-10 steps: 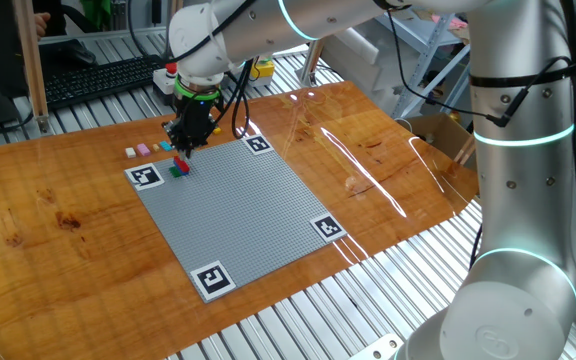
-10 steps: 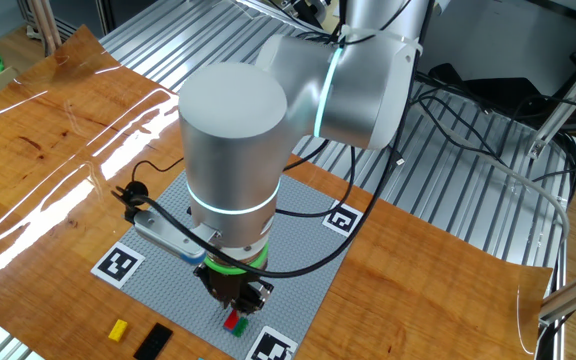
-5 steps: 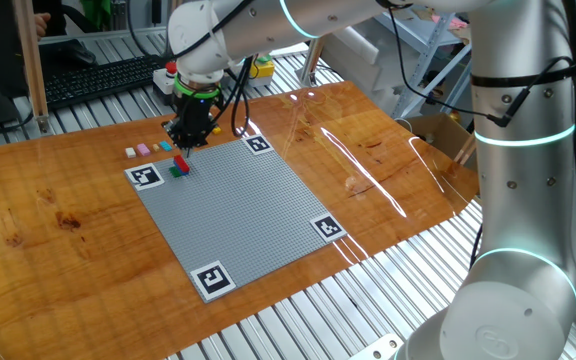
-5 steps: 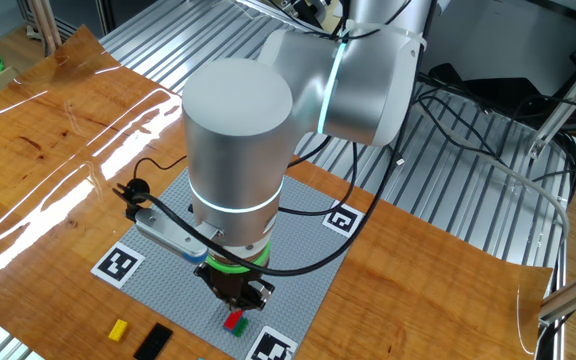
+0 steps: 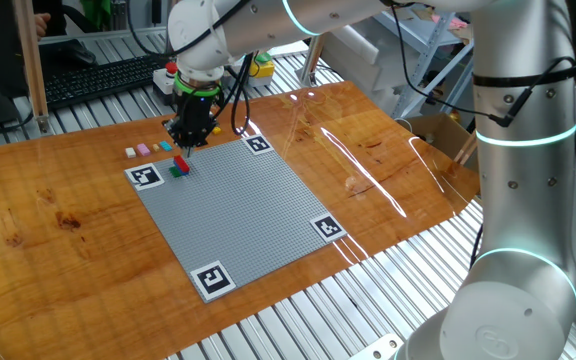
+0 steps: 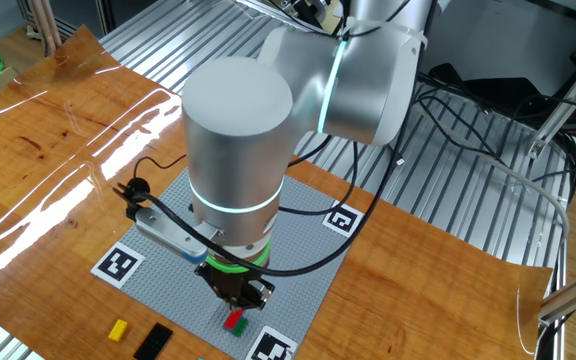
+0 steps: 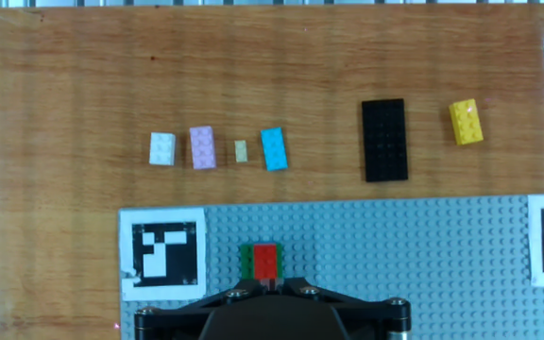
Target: Stack small Lego blocks one on top of the other
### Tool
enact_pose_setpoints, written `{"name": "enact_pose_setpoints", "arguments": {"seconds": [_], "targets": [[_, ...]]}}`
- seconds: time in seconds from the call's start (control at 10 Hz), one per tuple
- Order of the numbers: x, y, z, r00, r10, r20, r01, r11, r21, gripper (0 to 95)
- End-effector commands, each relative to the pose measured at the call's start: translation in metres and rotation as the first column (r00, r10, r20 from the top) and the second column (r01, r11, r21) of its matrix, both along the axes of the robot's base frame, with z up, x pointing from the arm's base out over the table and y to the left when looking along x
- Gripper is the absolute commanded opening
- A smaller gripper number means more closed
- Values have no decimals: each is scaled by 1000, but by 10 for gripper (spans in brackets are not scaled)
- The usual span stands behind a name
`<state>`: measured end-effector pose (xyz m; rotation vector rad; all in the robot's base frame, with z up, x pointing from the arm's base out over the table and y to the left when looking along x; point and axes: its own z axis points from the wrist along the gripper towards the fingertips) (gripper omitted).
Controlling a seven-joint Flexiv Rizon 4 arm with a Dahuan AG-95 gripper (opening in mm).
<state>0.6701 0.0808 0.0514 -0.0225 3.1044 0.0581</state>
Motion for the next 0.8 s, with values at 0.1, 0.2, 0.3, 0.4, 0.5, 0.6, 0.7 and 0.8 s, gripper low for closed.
{"name": "enact_pose_setpoints", "arguments": {"seconds": [0.1, 0.2, 0.3, 0.4, 0.5, 0.6, 0.7, 0.8], "targets": [[1, 0, -24, 999, -5, 31, 5, 1000, 15, 0], [0, 0, -31, 999, -6, 44, 5, 1000, 19, 0], [1, 1, -31, 999, -10, 49, 8, 1000, 25, 0], [2, 2, -27, 999, -12, 45, 11, 1000, 24, 0], [2, 3, -23, 999, -14, 41, 13, 1000, 23, 0], [2, 3, -20, 1000, -12, 28, 11, 1000, 22, 0], [2, 3, -14, 1000, -9, 6, 9, 1000, 20, 0], [1, 3, -11, 1000, -9, -7, 9, 1000, 19, 0]]}}
